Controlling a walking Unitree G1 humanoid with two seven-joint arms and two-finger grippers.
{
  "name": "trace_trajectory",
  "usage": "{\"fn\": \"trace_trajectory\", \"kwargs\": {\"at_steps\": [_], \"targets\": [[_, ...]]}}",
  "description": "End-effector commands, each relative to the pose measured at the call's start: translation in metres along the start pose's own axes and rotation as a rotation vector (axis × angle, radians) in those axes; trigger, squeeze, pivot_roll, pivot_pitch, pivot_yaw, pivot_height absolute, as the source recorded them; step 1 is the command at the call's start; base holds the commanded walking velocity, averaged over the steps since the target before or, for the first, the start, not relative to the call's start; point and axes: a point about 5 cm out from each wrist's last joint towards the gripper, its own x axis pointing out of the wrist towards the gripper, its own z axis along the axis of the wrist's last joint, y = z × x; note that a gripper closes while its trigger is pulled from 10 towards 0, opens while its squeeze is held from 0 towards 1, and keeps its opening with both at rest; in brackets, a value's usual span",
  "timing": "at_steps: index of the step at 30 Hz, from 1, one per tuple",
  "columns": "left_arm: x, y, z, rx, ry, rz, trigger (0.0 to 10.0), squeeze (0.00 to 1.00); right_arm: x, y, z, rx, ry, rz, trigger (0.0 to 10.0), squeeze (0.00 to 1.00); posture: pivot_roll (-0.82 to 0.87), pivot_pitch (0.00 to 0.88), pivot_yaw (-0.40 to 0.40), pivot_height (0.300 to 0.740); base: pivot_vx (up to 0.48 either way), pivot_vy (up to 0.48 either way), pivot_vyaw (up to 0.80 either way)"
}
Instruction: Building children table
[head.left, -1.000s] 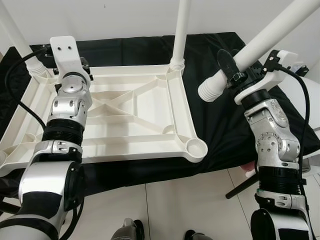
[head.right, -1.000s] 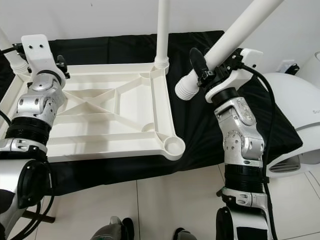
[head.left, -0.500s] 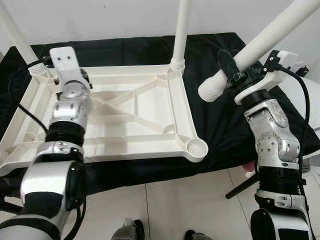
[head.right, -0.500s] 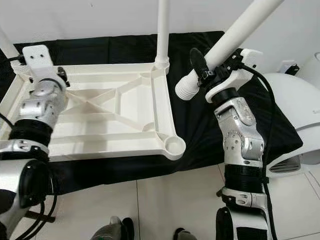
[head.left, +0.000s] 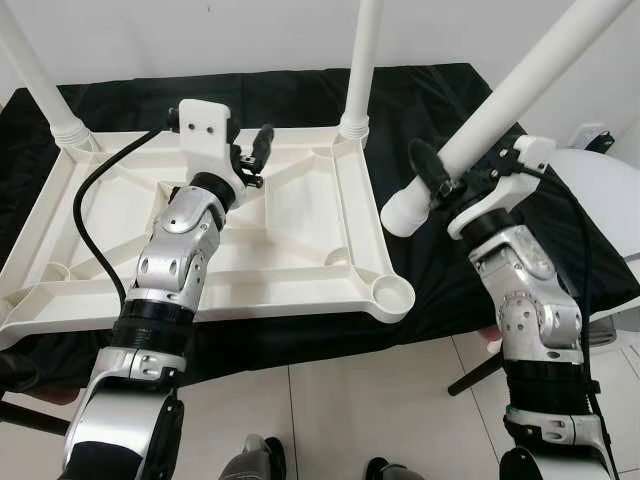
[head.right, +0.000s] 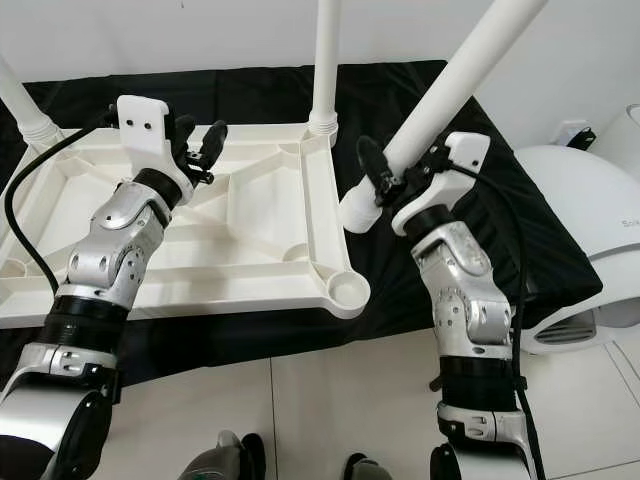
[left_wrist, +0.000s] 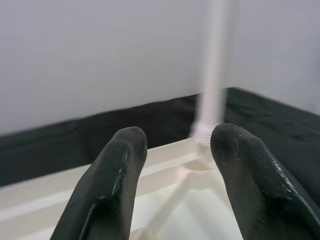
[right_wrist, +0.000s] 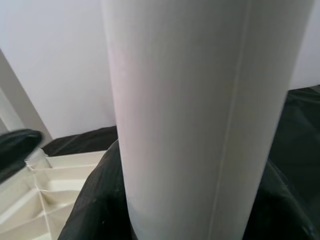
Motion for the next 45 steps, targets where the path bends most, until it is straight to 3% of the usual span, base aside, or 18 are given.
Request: {"fn": "trace_trajectory", "kwargs": {"at_steps": [1, 3, 5, 6, 11, 14, 16, 20, 22, 25, 28, 32, 39, 45], "targets": [[-0.002, -0.010, -0.001, 0.004, -0.005, -0.085, 10.0, 0.00, -0.001, 0.002, 0.000, -0.013, 0.010, 0.004, 10.0, 0.00, 0.00, 0.156, 0.018, 0.740, 0.000, 0.000, 0.00], [-0.010, -0.021, -0.003, 0.021, 0.004, -0.196, 10.0, 0.00, -0.004, 0.002, -0.003, -0.024, 0.027, -0.004, 10.0, 0.00, 0.00, 0.159, 0.017, 0.740, 0.000, 0.000, 0.00], [-0.013, -0.025, -0.004, 0.029, 0.010, -0.236, 10.0, 0.00, -0.006, 0.001, -0.004, -0.028, 0.033, -0.008, 10.0, 0.00, 0.00, 0.159, 0.017, 0.740, 0.000, 0.000, 0.00], [-0.022, -0.032, -0.007, 0.052, 0.029, -0.328, 10.0, 0.00, -0.009, -0.002, -0.006, -0.054, 0.054, -0.033, 10.0, 0.00, 0.00, 0.162, 0.015, 0.740, 0.000, 0.000, 0.00], [-0.029, -0.037, -0.013, 0.048, 0.069, -0.385, 10.0, 0.00, -0.012, -0.008, -0.008, -0.073, 0.070, -0.076, 10.0, 0.00, 0.00, 0.165, 0.014, 0.740, 0.000, 0.000, 0.00], [-0.043, -0.050, -0.017, 0.078, 0.103, -0.530, 10.0, 0.00, -0.018, -0.018, -0.010, -0.112, 0.098, -0.129, 10.0, 0.00, -0.01, 0.169, 0.015, 0.740, 0.000, 0.000, 0.00], [-0.043, -0.050, -0.017, 0.078, 0.103, -0.530, 10.0, 0.00, -0.018, -0.018, -0.010, -0.112, 0.098, -0.129, 10.0, 0.00, -0.01, 0.169, 0.015, 0.740, 0.000, 0.000, 0.00], [-0.057, -0.063, -0.026, 0.140, 0.157, -0.701, 10.0, 0.00, -0.020, -0.023, -0.011, -0.128, 0.109, -0.146, 10.0, 0.00, 0.00, 0.169, 0.015, 0.740, 0.000, 0.000, 0.00], [-0.058, -0.064, -0.027, 0.147, 0.162, -0.716, 10.0, 0.00, -0.020, -0.024, -0.011, -0.130, 0.110, -0.148, 10.0, 0.00, 0.00, 0.169, 0.015, 0.740, 0.000, 0.000, 0.00], [-0.057, -0.073, -0.046, 0.260, 0.265, -0.773, 10.0, 0.00, -0.018, -0.025, -0.007, -0.143, 0.094, -0.155, 10.0, 0.00, -0.01, 0.162, 0.019, 0.740, 0.000, 0.000, 0.00], [-0.058, -0.077, -0.053, 0.257, 0.308, -0.795, 10.0, 0.00, -0.017, -0.024, -0.005, -0.150, 0.086, -0.156, 10.0, 0.00, -0.01, 0.161, 0.020, 0.740, 0.000, 0.000, 0.00], [-0.061, -0.080, -0.065, 0.323, 0.364, -0.832, 10.0, 0.00, -0.015, -0.025, -0.001, -0.158, 0.075, -0.154, 10.0, 0.00, -0.02, 0.155, 0.021, 0.740, 0.000, 0.000, 0.00], [-0.066, -0.081, -0.074, 0.306, 0.430, -0.865, 10.0, 0.00, -0.014, -0.026, 0.001, -0.168, 0.068, -0.155, 10.0, 0.00, -0.02, 0.150, 0.023, 0.740, 0.000, 0.000, 0.00], [-0.070, -0.083, -0.081, 0.344, 0.452, -0.898, 10.0, 0.00, -0.012, -0.026, 0.004, -0.180, 0.058, -0.151, 10.0, 0.00, -0.03, 0.141, 0.024, 0.740, 0.000, 0.000, 0.00]]}}
